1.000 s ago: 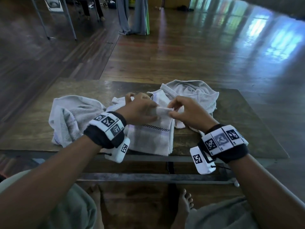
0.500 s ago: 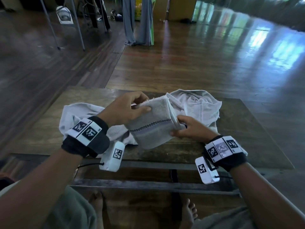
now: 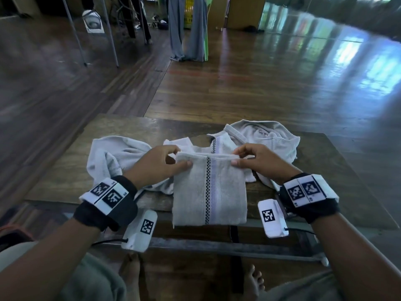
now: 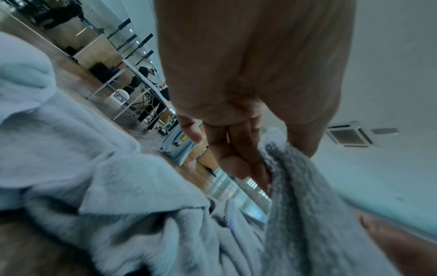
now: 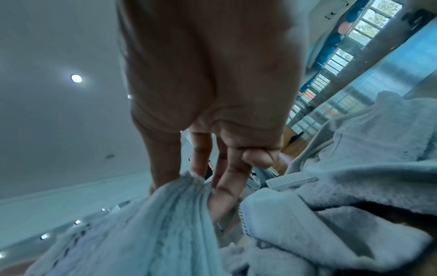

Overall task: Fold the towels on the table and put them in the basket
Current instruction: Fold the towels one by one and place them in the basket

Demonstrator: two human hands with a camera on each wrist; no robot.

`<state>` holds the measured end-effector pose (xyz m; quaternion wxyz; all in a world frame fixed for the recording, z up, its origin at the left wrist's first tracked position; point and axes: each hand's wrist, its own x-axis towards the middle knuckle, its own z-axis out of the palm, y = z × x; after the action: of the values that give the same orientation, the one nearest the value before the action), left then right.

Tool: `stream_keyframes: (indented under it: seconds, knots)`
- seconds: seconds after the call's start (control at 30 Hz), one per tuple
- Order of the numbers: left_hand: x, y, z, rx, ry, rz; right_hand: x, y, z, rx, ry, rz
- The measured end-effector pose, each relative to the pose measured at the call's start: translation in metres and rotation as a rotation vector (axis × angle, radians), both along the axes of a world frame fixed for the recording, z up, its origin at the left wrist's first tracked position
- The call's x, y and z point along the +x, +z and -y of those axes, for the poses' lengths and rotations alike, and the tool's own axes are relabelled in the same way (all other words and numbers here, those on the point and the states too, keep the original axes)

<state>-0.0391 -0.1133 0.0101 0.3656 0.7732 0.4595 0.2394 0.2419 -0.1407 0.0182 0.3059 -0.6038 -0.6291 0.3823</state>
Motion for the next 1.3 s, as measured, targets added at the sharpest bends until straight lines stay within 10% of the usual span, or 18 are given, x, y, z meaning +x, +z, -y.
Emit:
stream_keyframes:
  seconds: [0.27, 0.5, 1.3]
  knots:
    - [0.019, -0.070, -0.024, 0.157, 0.144, -0.519, -0.016, -0.075, -0.022, -0.036, 0.009, 0.446]
    - [0.023, -0.078, -0.028, 0.426, 0.032, -0.315, -0.015, -0.084, -0.024, 0.008, -0.010, 0.430]
    - [0.024, -0.092, -0.031, 0.388, 0.194, -0.183, -0.026, -0.093, -0.037, 0.323, -0.029, 0.472]
